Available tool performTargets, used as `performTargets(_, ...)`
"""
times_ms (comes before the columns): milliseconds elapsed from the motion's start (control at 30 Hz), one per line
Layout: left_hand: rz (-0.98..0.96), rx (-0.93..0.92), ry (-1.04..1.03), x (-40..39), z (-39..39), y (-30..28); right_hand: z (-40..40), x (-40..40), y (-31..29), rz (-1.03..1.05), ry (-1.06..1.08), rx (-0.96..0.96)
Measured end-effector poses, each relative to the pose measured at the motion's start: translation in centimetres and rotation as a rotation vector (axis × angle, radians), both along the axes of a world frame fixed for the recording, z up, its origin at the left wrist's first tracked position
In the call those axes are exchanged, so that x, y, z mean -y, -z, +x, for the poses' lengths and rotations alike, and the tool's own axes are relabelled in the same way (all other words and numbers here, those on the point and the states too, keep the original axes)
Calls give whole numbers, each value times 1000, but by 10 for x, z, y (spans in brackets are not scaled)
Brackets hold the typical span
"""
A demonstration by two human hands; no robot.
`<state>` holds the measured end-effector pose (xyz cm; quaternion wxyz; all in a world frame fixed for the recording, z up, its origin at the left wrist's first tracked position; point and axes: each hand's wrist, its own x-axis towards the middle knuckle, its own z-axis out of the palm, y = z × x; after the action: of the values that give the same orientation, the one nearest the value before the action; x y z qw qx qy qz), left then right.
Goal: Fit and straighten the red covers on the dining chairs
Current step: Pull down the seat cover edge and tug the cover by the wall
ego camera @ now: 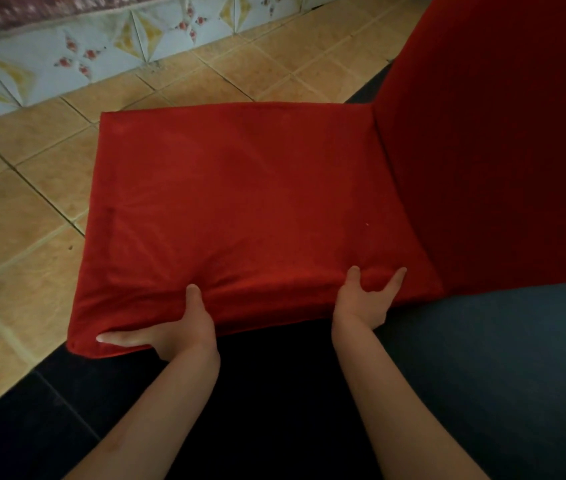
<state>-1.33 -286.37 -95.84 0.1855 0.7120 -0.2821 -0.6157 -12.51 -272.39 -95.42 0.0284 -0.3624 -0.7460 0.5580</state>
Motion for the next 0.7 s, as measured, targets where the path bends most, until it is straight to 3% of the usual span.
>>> performTargets(233, -44, -14, -13, -5, 4, 5, 10, -19, 7, -41, -152, -80)
performTargets(533, -59, -27, -9, -3, 8, 17, 3, -20, 9, -91, -104, -164)
performTargets(700, -47, 33, 3, 3, 19, -3, 17, -17, -12, -95, -98, -110)
